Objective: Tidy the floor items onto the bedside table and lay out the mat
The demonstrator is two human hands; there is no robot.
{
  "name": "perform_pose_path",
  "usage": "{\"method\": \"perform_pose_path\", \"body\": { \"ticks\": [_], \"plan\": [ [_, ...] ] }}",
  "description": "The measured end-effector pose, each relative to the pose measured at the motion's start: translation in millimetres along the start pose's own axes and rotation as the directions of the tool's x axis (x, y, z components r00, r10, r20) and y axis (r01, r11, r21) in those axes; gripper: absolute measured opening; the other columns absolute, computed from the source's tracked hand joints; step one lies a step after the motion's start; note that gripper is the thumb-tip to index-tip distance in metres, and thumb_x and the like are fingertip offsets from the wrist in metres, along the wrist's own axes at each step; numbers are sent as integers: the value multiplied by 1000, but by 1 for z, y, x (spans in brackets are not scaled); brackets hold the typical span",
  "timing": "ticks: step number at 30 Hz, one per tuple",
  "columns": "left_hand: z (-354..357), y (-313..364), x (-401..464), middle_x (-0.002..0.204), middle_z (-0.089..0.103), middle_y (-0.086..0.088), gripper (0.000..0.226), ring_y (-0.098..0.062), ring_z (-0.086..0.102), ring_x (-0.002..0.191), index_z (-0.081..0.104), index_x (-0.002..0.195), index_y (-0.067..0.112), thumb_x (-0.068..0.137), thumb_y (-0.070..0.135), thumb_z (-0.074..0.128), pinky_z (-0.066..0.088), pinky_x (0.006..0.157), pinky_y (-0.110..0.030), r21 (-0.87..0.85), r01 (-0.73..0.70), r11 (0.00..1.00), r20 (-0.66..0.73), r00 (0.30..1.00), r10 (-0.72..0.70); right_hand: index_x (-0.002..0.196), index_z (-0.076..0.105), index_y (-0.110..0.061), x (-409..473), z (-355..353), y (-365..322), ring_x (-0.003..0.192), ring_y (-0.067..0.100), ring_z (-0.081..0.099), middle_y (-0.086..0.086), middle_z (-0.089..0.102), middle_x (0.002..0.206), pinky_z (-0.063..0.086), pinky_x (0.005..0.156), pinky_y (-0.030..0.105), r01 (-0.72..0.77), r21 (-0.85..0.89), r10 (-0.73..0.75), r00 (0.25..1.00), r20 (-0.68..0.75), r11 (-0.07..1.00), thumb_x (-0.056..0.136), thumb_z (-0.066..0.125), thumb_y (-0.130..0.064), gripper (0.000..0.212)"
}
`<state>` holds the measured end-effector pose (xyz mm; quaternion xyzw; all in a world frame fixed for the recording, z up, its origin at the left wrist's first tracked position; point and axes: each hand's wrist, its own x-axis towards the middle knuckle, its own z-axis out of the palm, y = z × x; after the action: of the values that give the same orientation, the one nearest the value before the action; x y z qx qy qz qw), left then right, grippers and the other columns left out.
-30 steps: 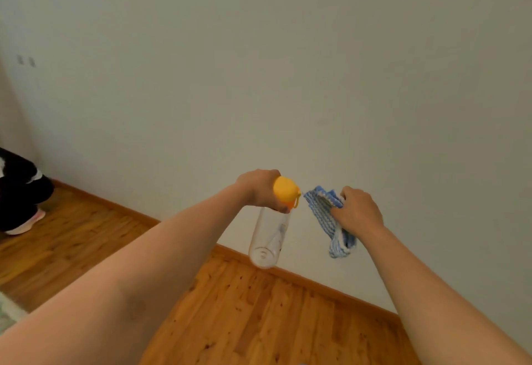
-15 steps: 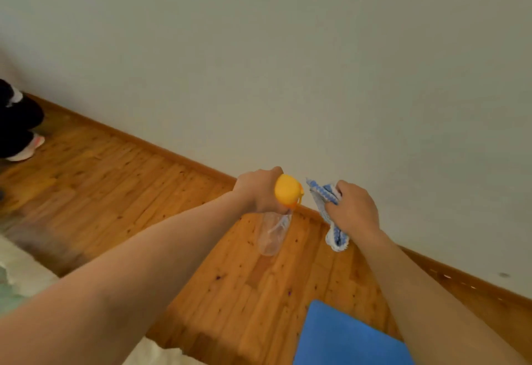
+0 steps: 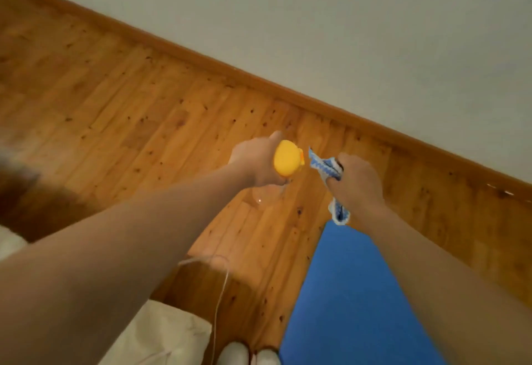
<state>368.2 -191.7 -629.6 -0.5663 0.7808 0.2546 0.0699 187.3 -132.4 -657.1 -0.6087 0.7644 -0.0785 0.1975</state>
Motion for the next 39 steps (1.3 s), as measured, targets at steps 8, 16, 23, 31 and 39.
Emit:
{"method": "perform_pose_path", "body": {
  "ticks": [8,16,23,31,39],
  "plan": [
    [159,-42,62,115,63,-14,74,-36,60,105,40,124,17,67,42,78,45,72,-37,-13,9,1000,76,997,-8,94,52,-8,19,139,63,91,33,50,15,54,100,20,62,30,-46,-38,45,998,-33,998,83,55,-9,12],
    [263,-55,96,113,62,-13,75,-36,60,102,39,127,18,67,43,75,44,70,-38,-26,-35,999,26,999,36,103,53,1,9,268,108,94,36,53,21,56,105,21,60,33,-42,-66,44,998,34,997,82,50,-2,21],
    [271,-59,110,119,63,-10,77,-33,58,110,42,127,19,65,46,77,44,78,-37,-93,-116,989,-24,993,115,113,53,0,-35,344,130,108,39,52,22,54,118,41,80,44,-25,-126,59,958,279,992,81,51,1,33],
    [274,-81,90,115,64,-11,78,-33,59,108,41,130,19,65,42,79,43,77,-35,-172,-102,980,-41,994,97,132,43,-13,-40,362,126,126,31,43,10,45,136,34,103,43,-37,-183,134,822,554,982,85,58,-43,57],
    [268,-83,81,116,63,-12,80,-33,59,108,39,129,20,64,45,79,44,76,-34,-79,-88,993,56,994,93,148,21,-16,-37,349,124,144,22,23,4,21,157,21,118,37,-288,140,119,721,683,947,83,57,-54,84]
  ]
}}
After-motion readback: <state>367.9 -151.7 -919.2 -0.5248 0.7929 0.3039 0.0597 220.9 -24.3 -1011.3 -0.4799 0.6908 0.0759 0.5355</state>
